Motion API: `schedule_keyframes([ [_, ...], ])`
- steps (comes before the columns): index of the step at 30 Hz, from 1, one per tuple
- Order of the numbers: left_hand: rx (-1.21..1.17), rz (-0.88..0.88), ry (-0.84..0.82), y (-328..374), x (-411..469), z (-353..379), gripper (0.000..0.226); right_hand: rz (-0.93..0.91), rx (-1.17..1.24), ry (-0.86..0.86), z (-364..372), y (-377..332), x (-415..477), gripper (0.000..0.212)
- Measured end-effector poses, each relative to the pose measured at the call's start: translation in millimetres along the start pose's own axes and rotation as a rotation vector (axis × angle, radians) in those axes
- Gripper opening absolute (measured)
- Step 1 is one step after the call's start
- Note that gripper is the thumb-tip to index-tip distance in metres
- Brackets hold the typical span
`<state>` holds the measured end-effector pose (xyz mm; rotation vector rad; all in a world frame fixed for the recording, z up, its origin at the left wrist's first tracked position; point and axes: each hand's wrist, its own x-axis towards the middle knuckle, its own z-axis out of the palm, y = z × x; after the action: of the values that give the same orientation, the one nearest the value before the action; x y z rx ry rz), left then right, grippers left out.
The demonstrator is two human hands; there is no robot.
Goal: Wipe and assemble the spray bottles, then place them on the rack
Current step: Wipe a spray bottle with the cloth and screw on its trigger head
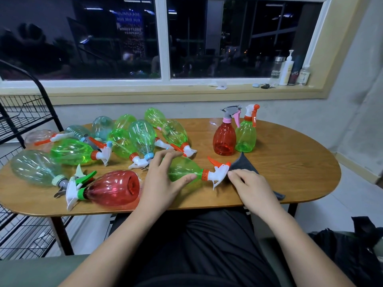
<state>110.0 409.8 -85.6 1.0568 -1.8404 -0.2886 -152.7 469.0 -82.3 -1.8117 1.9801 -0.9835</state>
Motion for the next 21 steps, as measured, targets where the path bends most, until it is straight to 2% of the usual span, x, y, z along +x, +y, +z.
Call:
schedule_keyframes([
  [4,-0.031,-0.01,-0.003,3,-1,-1,0.072,0.07,0.229,0.016,-7,-9,2,0.049],
  [6,-0.037,0.002,-0.008,4,-2,-1,0.075,0.042,0.302,-0.001,-8,-15,1,0.049],
  [12,-0.064,-0.007,0.033,5,-2,-2,0.085,-0.121,0.39,0.081,-5,-28,-2,0.027],
  [15,-0.114,-0.018,0.052,5,-1,-4,0.084,-0.194,0.313,0.108,-2,-34,-10,0.027],
  [18,-0.167,-0.039,0.103,0,-1,-6,0.072,-0.31,0.206,0.175,7,-28,-14,0.017],
  [21,-0.173,-0.119,0.175,-4,2,-6,0.064,-0.437,0.045,0.153,21,-12,-13,0.029],
])
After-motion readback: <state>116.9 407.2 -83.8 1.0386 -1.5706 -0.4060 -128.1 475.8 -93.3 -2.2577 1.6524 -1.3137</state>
